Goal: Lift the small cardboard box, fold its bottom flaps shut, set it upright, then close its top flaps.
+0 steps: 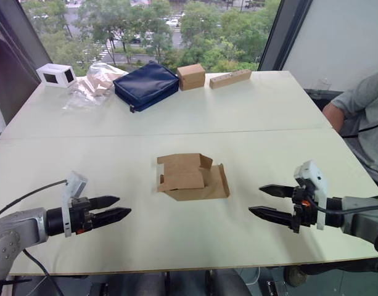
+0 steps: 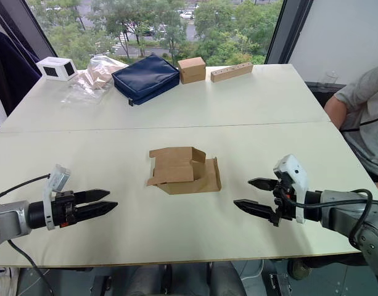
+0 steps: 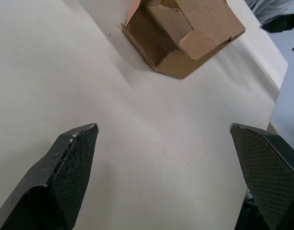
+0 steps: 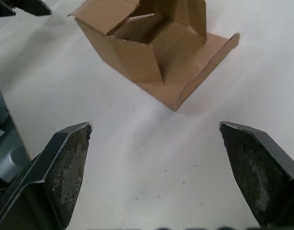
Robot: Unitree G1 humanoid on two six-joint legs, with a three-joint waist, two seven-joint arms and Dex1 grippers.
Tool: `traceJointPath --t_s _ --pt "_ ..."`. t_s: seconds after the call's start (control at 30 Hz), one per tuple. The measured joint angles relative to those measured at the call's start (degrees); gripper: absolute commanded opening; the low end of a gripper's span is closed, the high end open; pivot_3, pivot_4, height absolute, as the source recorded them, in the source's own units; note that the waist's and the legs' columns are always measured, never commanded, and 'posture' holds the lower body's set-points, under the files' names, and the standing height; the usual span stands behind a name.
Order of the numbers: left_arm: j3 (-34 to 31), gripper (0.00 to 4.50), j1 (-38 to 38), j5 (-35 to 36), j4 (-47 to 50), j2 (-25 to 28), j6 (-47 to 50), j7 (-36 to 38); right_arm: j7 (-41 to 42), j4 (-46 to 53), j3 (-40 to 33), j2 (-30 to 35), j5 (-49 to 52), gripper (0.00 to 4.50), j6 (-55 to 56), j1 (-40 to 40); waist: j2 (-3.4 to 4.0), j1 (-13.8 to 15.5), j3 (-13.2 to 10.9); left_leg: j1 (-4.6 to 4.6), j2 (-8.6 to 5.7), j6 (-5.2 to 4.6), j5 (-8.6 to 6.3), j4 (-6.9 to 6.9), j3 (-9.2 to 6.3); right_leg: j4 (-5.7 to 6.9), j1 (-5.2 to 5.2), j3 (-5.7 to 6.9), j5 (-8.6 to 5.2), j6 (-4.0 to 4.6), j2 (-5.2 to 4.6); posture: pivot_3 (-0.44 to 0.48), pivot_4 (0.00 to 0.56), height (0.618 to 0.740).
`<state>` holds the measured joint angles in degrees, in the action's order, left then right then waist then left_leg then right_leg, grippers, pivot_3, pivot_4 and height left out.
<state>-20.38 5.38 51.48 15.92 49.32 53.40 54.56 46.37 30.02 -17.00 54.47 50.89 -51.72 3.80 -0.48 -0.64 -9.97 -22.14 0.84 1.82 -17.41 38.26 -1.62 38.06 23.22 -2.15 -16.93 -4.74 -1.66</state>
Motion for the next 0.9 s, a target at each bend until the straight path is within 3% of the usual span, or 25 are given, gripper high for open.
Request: traceJointPath --t_s 0.6,0.9 --pt "-0.6 4.50 -1.4 0.1 -0.5 0.0 0.0 0.2 -1.2 0.0 0.5 -0.8 -0.2 4.47 -0.2 -0.2 0.00 0.0 0.0 0.00 0.00 0.00 0.00 0.00 0.00 0.01 0.00 0.00 0.00 0.00 0.01 0.000 0.150 0.740" --pt "-0.1 4.50 -7.2 -0.9 -3.7 1.5 1.0 -0.2 -0.7 -1.0 0.3 -0.3 -3.5 4.47 1.2 -1.4 0.00 0.0 0.0 0.00 -0.01 0.00 0.00 0.00 0.00 0.02 0.01 0.01 0.00 0.00 0.05 0.000 0.150 0.740"
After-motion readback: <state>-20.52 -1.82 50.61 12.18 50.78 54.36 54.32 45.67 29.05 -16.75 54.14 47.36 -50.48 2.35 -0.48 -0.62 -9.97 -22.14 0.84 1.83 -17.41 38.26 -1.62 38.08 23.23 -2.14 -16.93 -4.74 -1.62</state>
